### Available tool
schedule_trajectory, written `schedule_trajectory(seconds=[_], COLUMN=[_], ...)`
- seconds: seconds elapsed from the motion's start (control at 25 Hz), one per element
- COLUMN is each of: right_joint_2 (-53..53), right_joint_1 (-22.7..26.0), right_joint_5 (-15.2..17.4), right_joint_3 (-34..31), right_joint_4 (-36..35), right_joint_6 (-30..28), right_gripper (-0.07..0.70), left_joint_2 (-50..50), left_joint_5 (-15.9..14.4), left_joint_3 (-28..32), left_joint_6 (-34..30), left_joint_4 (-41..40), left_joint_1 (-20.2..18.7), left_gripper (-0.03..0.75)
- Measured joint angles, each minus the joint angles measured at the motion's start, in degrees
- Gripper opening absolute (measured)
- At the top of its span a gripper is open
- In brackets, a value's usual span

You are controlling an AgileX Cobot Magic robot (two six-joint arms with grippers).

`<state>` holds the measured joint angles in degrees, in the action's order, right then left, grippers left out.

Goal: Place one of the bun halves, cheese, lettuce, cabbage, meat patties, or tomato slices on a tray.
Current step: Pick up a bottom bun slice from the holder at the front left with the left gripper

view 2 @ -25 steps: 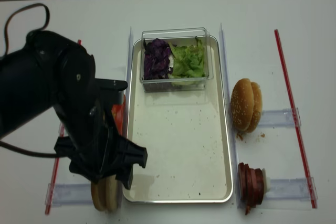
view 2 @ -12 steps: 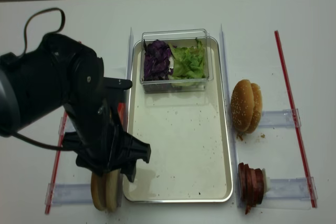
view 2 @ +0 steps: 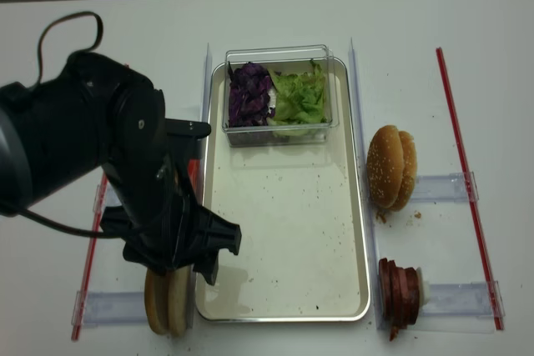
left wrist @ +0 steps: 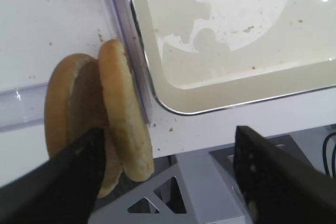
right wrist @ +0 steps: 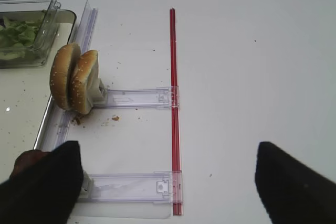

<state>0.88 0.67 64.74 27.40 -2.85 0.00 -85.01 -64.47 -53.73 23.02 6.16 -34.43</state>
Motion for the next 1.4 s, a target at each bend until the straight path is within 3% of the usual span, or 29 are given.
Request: schedule_trajectory(seconds=[0.8, 1.4], right_joint_2=[0.0, 0.0], right_joint_1=[0.0, 0.0], right_joint_5=[0.0, 0.0], right_joint_3=[0.0, 0.0], right_joint_4=[0.0, 0.0], right_joint_6=[0.0, 0.0], right_gripper=[0.676, 0.676], left_joint_2=[-2.4, -6.5], left_joint_5=[2.4, 2.2], left_joint_3=[0.0, 0.0], left_joint_6=[-0.1, -0.1], left_joint_4=[-1.3, -1.4], left_joint_1=[0.0, 0.0], left_gripper=[0.45, 0.433])
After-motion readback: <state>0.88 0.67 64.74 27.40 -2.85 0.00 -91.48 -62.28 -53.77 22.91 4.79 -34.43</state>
